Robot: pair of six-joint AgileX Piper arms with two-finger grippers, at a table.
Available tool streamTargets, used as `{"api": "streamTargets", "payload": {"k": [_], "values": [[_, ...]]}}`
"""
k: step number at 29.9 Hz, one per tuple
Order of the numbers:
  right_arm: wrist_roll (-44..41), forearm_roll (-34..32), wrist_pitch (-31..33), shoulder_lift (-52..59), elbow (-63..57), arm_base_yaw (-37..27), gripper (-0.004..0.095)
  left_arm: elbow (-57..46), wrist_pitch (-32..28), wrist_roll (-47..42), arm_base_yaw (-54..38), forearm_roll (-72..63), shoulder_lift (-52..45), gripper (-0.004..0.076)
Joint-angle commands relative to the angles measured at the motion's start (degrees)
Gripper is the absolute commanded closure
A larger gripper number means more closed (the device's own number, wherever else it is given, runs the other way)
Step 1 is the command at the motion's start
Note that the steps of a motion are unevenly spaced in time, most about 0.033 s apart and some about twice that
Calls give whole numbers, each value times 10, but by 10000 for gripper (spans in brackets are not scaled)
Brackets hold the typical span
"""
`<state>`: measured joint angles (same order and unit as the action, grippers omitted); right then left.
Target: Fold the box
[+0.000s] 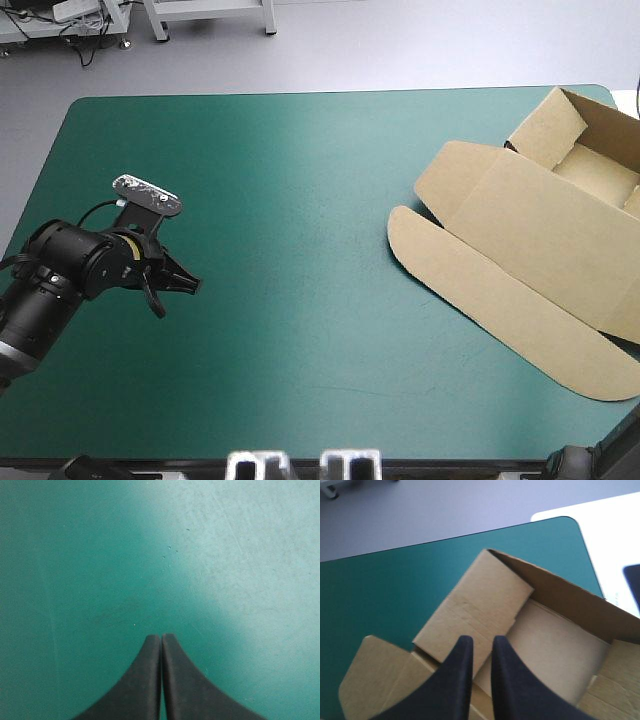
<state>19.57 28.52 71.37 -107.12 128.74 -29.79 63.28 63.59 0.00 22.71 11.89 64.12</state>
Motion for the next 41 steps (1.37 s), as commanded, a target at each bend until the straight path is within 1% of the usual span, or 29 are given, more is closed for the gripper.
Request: {"api": "streamTargets", "payload": {"k": [1, 7, 11, 15, 18, 23, 25, 27, 30, 34, 41], "values": [[21, 16, 1, 64, -7, 56, 924, 14, -24, -8, -1, -3, -12, 732], [25, -15, 1, 103, -44, 177, 927, 14, -38, -8, -1, -31, -12, 733], [25, -69, 1, 127, -83, 249, 927, 14, -38, 0, -1, -65, -12, 734], [23, -142, 1, 171, -164, 317, 927, 14, -44, 9, -1, -73, -12, 734], [21, -153, 1, 218, -245, 340, 927, 14, -44, 11, -1, -90, -12, 734], [30, -141, -2, 302, -403, 345, 927, 13, -37, 62, -1, -161, -14, 734], [40, -140, -22, 345, -463, 345, 926, 6, -39, 78, -1, -184, -17, 734], [40, -140, -59, 392, -526, 345, 927, -11, -48, 80, -1, -193, -24, 734], [40, -140, -89, 453, -603, 345, 927, -48, -61, 80, -1, -193, -42, 734], [40, -140, -98, 520, -684, 345, 927, -109, -86, 80, -1, -193, -78, 734], [40, -141, -98, 590, -782, 345, 927, -173, -80, 65, -1, -196, -135, 734]]}}
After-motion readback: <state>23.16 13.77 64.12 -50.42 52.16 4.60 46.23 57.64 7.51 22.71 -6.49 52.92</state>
